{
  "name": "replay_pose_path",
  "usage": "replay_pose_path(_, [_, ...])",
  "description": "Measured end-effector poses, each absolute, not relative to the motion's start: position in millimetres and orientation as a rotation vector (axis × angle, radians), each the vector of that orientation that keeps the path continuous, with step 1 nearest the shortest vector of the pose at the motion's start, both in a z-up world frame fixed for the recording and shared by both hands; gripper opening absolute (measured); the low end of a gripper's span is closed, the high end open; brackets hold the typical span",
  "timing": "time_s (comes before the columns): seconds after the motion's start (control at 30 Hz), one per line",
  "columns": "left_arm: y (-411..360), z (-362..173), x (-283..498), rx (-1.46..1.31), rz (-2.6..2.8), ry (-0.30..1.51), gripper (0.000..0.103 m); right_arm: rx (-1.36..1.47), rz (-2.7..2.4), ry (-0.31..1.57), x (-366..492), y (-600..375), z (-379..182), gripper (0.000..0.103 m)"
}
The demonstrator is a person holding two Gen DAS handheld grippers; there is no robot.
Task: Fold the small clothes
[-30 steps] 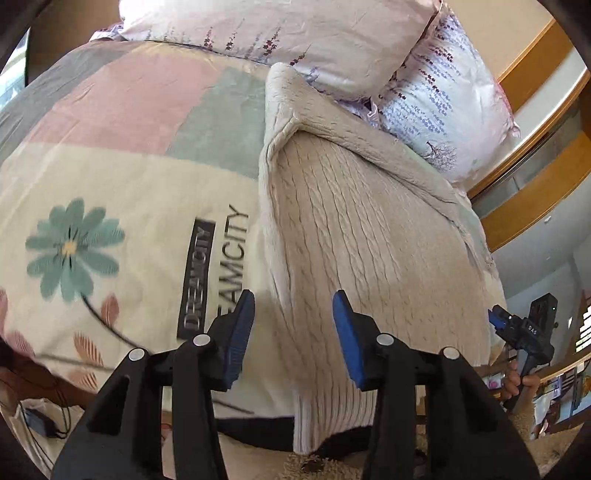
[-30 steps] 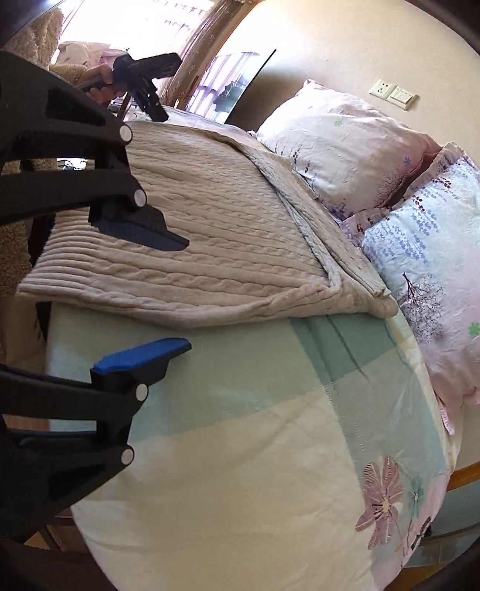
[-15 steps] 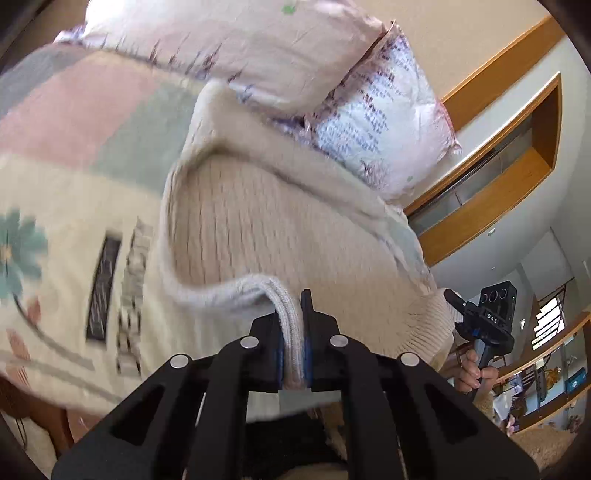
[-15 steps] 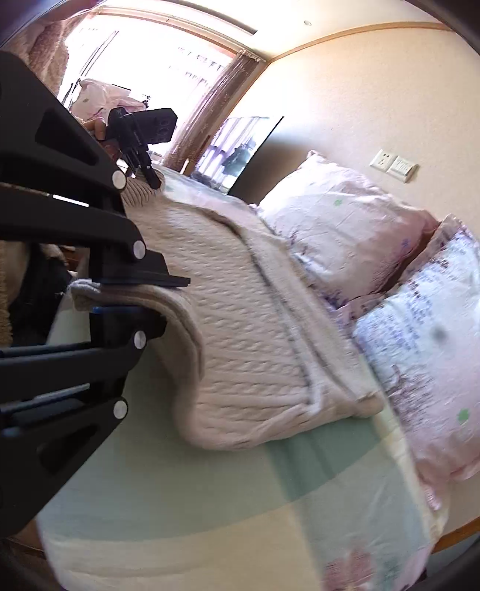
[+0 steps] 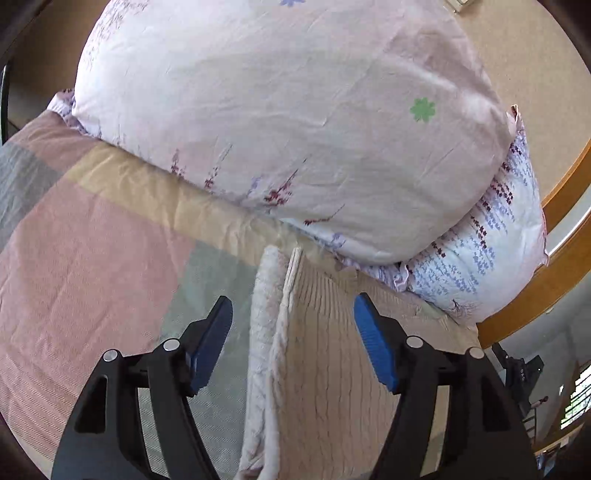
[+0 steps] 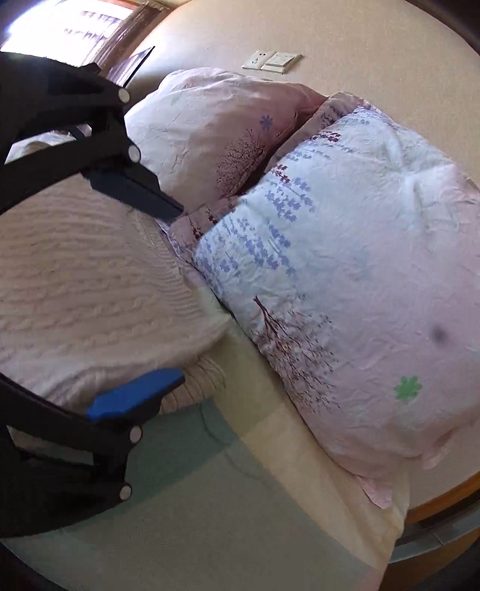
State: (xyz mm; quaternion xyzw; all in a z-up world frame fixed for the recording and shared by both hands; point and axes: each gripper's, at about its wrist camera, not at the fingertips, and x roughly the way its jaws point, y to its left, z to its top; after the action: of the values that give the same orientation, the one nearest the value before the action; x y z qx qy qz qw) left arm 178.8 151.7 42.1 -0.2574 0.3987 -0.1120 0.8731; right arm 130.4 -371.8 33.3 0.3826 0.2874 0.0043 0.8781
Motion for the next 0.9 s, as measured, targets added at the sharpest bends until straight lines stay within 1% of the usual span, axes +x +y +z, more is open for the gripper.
replay_pose_path(0.1, [148.2,19.6,177.7,-0.58,-0.314,0.922,0.068,0.856,0.06,0.633,138.4,-377.9,27.7,0.092])
replay_pose_path(0.17, [141.0,6.6,180.5,-0.578,-0.315,0.974,0.068,0.801,0.055,0.631,137.7,-370.9,34.2,0.092])
replay_pose_path(0.2, [135.7,0.4,182.2,-0.578,-0.318,0.992,0.064,0.784,0.062,0.636,138.4,-368.2,35.7,0.092])
replay_pose_path(0.23, [131.2,-5.9,185.7,-0.583,-0.324,1.007,0.059,0.773,0.07,0.637,138.6,-365.8,37.4,0.092])
replay_pose_path(0.27, [127.4,-5.7,184.8,-0.576,-0.313,0.972,0.051,0.77,0.078,0.641,139.2,-363.8,38.1,0.092])
replay_pose_path(0.3, [122.0,-8.0,188.0,-0.578,-0.323,0.986,0.028,0.773,0.082,0.645,140.6,-361.5,38.3,0.092])
replay_pose_path(0.37, [120.8,-9.8,190.1,-0.67,-0.33,1.002,0.024,0.795,0.098,0.656,140.1,-362.6,37.3,0.092])
replay_pose_path(0.43, [119.0,4.8,188.7,-0.759,-0.387,0.972,0.022,0.816,0.1,0.643,136.0,-367.9,39.9,0.092])
replay_pose_path(0.5, [101.8,33.4,187.1,-0.801,-0.473,0.919,0.021,0.835,0.094,0.605,129.0,-374.8,46.8,0.092])
replay_pose_path(0.57, [60.6,64.7,190.3,-0.76,-0.571,0.874,0.021,0.827,0.046,0.543,120.3,-382.1,57.4,0.092])
replay_pose_path(0.63, [4.0,81.3,199.3,-0.741,-0.697,0.863,0.021,0.798,-0.004,0.494,110.6,-390.3,67.2,0.092])
replay_pose_path(0.7, [-63.4,78.9,214.9,-0.774,-0.843,0.884,0.021,0.775,-0.055,0.469,103.9,-402.2,71.1,0.092])
replay_pose_path(0.73, [-91.0,70.5,224.3,-0.842,-0.923,0.914,0.021,0.775,-0.072,0.472,103.1,-408.7,70.1,0.092])
replay_pose_path(0.8, [-147.2,37.5,244.4,-1.086,-1.093,1.05,0.024,0.785,-0.091,0.5,103.9,-422.7,64.3,0.092])
replay_pose_path(0.83, [-163.1,24.9,248.0,-1.19,-1.143,1.103,0.024,0.792,-0.093,0.52,104.9,-429.9,59.9,0.092])
replay_pose_path(0.87, [-170.2,21.4,247.2,-1.225,-1.171,1.118,0.024,0.804,-0.088,0.538,105.1,-436.8,55.8,0.092])
replay_pose_path(0.9, [-168.4,27.1,243.3,-1.189,-1.176,1.093,0.024,0.819,-0.077,0.556,105.8,-443.1,52.2,0.092])
